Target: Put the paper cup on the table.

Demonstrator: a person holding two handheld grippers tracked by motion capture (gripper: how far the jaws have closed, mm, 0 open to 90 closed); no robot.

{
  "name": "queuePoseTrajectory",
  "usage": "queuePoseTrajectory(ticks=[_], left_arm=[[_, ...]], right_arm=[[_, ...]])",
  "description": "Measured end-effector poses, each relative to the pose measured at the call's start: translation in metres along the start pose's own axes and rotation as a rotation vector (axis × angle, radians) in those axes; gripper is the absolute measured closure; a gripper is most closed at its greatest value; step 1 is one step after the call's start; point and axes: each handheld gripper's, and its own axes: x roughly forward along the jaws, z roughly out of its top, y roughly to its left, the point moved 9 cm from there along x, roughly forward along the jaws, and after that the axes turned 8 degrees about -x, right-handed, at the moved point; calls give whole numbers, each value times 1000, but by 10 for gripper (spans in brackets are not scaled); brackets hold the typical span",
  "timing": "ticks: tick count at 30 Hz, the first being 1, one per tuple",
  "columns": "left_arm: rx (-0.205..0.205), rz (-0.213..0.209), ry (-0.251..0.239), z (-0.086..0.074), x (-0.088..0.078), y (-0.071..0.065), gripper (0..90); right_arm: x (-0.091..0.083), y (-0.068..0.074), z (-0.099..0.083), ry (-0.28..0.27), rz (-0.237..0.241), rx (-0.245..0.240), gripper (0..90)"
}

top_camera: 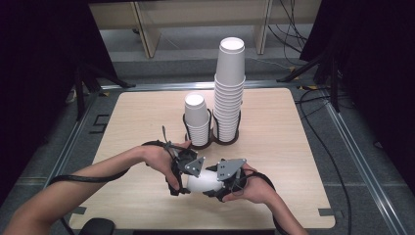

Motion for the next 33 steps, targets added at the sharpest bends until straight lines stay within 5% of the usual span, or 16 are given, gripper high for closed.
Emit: queuePoseTrajectory(ticks=[8, 9, 11, 13, 23, 24, 28, 29, 33], left_arm=[[-149, 109, -203, 4, -19, 19, 4], [-184, 122, -248, 6, -20, 21, 5], [-259, 141, -325, 9, -23, 25, 12], [-349, 156, -423, 13, -23, 29, 12], [-722, 103, -778, 29, -28, 34, 19], [-757, 98, -803, 30, -28, 34, 19], [-845, 85, -851, 32, -24, 36, 20], [-872, 72, -875, 33, -25, 36, 22], [-933, 43, -928, 35, -23, 38, 29]], right_arm=[[-22, -15, -12, -58, -164, 63, 241], [-26, -20, -12, -67, -201, 42, 241], [-33, -23, -13, -91, -252, 92, 242], [-41, -30, -12, -125, -326, 91, 242], [-82, -57, -11, -306, -589, 209, 240], [-83, -56, -10, -329, -593, 260, 239], [-89, -61, -14, -387, -645, 316, 239], [-92, -64, -17, -359, -667, 269, 238], [-90, -62, -17, -379, -667, 290, 238]])
